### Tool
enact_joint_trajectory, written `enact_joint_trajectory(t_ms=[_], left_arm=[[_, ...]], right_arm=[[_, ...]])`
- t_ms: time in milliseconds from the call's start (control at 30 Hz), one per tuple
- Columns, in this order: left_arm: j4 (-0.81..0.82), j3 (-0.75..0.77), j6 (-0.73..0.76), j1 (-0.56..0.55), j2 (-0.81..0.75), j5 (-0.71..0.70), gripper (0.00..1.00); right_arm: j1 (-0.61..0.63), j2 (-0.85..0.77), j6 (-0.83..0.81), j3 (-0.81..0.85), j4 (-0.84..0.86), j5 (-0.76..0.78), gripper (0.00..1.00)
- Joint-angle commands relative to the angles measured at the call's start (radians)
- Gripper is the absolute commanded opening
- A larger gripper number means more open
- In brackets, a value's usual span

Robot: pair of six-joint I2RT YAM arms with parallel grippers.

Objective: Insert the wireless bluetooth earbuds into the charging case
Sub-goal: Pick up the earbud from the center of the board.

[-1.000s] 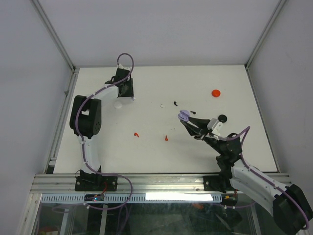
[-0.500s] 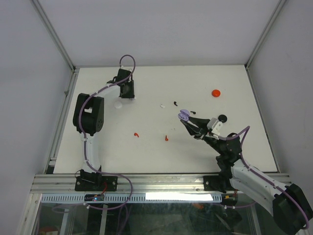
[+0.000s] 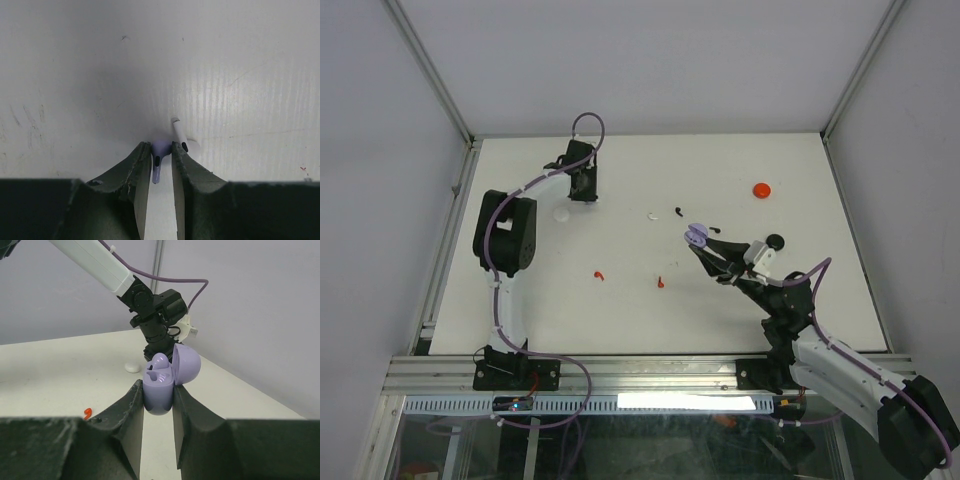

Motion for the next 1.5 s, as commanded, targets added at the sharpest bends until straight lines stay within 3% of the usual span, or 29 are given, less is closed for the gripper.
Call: enact_joint_trajectory(t_ms=[0,300,700,1167,1467], left_arm=[[-0.077,0.038,0.036,-0.031,0.024,-0.05,0.24],[-0.111,0.019,0.029,-0.045,0.008,-0.048,0.13],[0.057,-0.266,-0.098,-0.086,-0.3,0.03,0.07],[0.091,-0.464,-0.158,-0.346,-0.412,-0.017,0.08],[0.053,-0.488,-0.179,-0.42,-0.402,-0.045,0.16]], right_arm=[[0.001,-0.021,-0.003,-0.001,0.047,0.018,0.0],[0.001,-0.041,-0.002,0.006,0.011,0.006,0.0],[0.001,-0.007,0.0,0.05,-0.06,-0.033,0.0],[0.001,-0.041,0.029,0.064,-0.183,-0.064,0.0],[0.001,-0.026,0.047,0.072,-0.21,-0.072,0.0]])
